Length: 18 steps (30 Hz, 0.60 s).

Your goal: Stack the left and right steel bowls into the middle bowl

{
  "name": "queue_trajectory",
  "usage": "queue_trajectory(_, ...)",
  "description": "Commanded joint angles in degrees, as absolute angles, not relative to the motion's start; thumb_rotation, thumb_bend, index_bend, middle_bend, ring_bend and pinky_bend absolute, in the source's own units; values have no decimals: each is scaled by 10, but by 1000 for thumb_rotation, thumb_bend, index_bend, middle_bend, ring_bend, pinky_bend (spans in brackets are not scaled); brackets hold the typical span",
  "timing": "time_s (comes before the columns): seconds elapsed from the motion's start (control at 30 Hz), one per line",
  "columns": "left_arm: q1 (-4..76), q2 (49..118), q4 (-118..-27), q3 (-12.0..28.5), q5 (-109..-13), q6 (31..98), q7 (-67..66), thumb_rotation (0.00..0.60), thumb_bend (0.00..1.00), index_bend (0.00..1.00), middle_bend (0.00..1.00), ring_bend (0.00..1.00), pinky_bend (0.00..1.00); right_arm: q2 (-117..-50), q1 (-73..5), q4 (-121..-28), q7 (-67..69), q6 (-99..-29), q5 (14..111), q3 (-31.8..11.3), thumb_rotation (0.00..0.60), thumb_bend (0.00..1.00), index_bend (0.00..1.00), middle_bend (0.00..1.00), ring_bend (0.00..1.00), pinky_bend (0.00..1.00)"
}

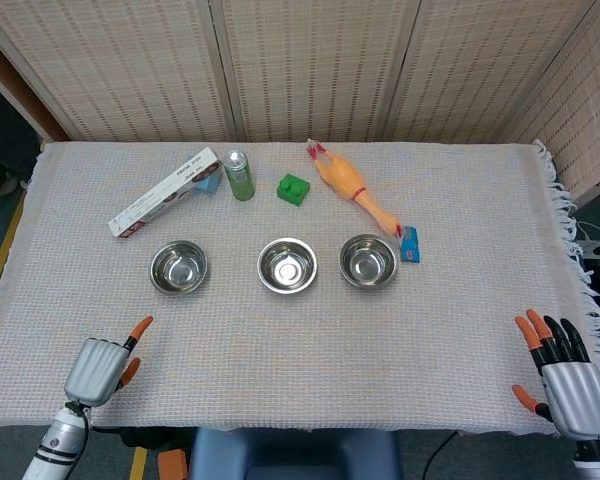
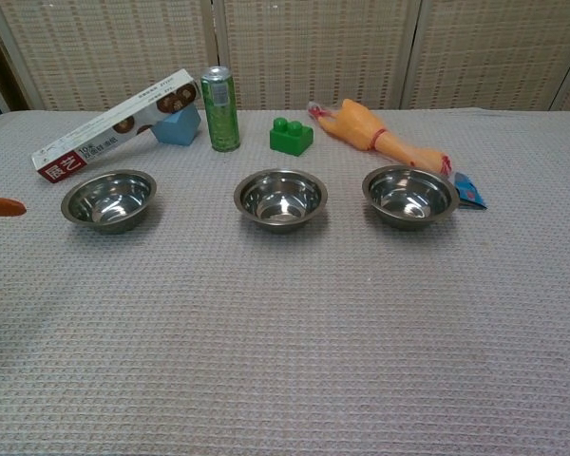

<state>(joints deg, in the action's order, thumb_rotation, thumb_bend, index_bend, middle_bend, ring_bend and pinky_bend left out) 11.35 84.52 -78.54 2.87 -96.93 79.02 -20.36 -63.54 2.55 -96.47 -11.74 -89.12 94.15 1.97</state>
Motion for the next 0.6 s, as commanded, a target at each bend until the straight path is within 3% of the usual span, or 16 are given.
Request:
queue_trajectory(0.03,166,915,-699,67,-952,762,-184,600,380,193,1000,1000,1000,-642,22,-965,-130,-880,930,16,600,87,0,0,0,0)
queue_trajectory(0.27,222,980,-593,98,-917,726,-139,600,379,247,1000,1000,1000,-654,14,-964,-155,-861,900,4,600,88,0,0,0,0)
queue_trajectory(0.6,287,1079,-411,107,-904,717,-62,600,380,344,1000,1000,1000,-659,4,-965,-174,-836,867,-3,600,87,0,0,0,0)
